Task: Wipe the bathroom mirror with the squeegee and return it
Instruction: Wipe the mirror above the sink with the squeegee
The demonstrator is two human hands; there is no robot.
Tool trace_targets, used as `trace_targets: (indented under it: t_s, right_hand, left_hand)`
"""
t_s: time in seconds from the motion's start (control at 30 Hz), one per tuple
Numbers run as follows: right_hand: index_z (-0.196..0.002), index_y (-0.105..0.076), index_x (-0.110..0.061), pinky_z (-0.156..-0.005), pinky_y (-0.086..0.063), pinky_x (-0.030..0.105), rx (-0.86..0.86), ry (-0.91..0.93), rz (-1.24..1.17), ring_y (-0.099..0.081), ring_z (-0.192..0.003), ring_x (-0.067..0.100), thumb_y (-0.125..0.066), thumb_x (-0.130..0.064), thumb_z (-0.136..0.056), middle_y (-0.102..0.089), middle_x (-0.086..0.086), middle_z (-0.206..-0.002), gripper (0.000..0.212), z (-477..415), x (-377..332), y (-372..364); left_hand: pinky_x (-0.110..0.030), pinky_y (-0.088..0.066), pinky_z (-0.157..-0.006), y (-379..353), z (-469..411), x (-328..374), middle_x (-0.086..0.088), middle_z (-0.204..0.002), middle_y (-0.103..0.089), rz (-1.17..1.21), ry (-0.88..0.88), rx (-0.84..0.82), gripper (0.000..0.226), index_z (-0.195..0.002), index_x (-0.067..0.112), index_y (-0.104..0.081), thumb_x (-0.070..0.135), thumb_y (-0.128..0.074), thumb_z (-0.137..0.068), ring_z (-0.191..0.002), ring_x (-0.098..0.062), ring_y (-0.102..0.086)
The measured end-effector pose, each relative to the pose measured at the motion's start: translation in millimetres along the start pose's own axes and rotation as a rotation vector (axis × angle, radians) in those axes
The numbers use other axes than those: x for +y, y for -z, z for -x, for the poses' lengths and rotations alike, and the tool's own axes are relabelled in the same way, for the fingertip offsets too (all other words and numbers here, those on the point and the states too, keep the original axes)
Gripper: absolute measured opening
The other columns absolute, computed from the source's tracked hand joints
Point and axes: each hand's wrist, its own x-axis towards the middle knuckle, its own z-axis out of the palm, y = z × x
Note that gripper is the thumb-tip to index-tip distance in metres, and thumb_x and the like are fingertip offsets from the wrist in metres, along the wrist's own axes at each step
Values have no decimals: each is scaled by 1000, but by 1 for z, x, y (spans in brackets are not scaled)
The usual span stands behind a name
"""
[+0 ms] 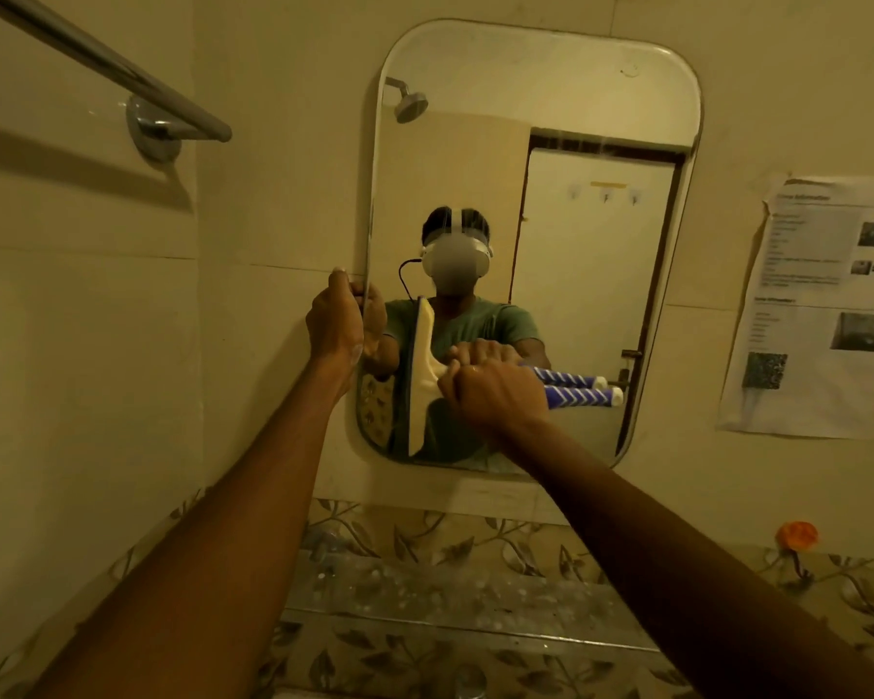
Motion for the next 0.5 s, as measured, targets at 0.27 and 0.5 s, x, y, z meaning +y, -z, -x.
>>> trace_targets:
  t_s: [0.27,0.5]
  right_hand:
    - [-122,-44,-28,-63,-45,30,-79,-109,-21,-51,-84,15,-22,-42,-100,-56,3,-119,34,34,108,35]
    - [-130,-44,-25,-74,-48,31,-46,-41,-33,-57,-100,19,-21,-47,-99,-54,4,-123,44,9,60,34]
  left_hand:
    - [-45,-52,-94,-2,2,1,-15,-102,-69,14,1,-16,49,-80,20,-64,42,-26,-101,-100,-29,-64]
    - [-49,-49,-98,1,-3,9,-17,-109,-68,-79,21,-38,51,-89,14,-64,43,-23,-101,-104,-31,-62]
